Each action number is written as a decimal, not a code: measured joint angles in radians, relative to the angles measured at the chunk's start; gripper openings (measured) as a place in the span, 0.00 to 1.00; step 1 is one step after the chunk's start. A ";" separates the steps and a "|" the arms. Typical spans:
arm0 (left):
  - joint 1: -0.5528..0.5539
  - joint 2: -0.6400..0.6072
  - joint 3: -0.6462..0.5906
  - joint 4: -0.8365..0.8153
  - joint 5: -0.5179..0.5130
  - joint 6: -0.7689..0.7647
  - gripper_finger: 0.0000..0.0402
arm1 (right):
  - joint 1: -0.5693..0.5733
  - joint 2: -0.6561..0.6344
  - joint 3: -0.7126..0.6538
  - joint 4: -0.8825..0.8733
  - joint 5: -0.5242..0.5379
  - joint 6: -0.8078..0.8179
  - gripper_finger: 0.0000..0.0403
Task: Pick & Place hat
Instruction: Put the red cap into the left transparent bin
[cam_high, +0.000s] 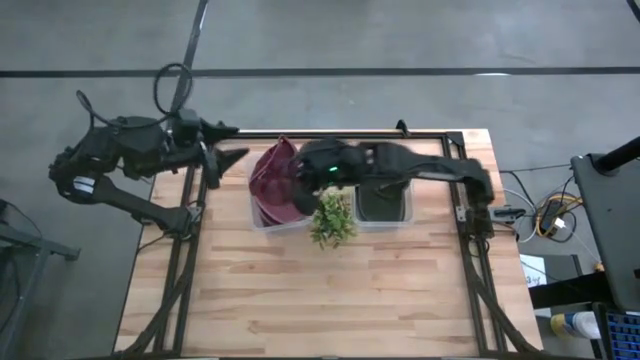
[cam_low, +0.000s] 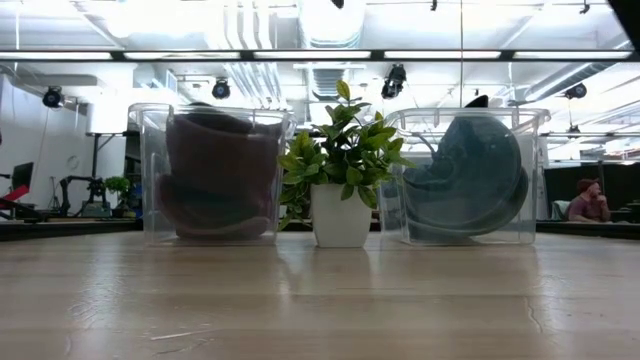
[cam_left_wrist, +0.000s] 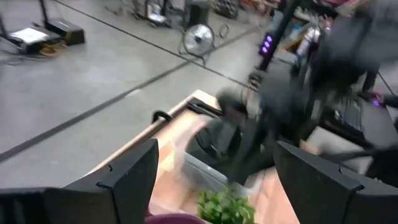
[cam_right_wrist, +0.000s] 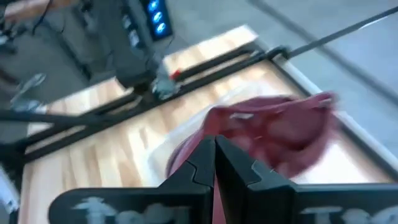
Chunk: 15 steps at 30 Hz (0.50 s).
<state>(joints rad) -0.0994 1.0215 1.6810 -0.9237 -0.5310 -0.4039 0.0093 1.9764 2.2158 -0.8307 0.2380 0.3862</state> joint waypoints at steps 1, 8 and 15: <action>0.000 0.011 0.000 0.002 0.013 0.000 0.77 | 0.008 -0.022 0.000 -0.011 0.030 0.000 0.02; 0.001 0.100 0.000 -0.085 0.023 -0.050 0.77 | 0.087 -0.123 -0.008 -0.151 0.221 0.017 0.02; 0.005 0.217 0.000 -0.234 0.053 0.011 0.54 | 0.166 -0.175 -0.011 -0.312 0.395 0.139 0.02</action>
<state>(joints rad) -0.0947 1.2383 1.6806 -1.1578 -0.4779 -0.3927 0.1754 1.8017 2.2045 -1.1430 0.6335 0.5251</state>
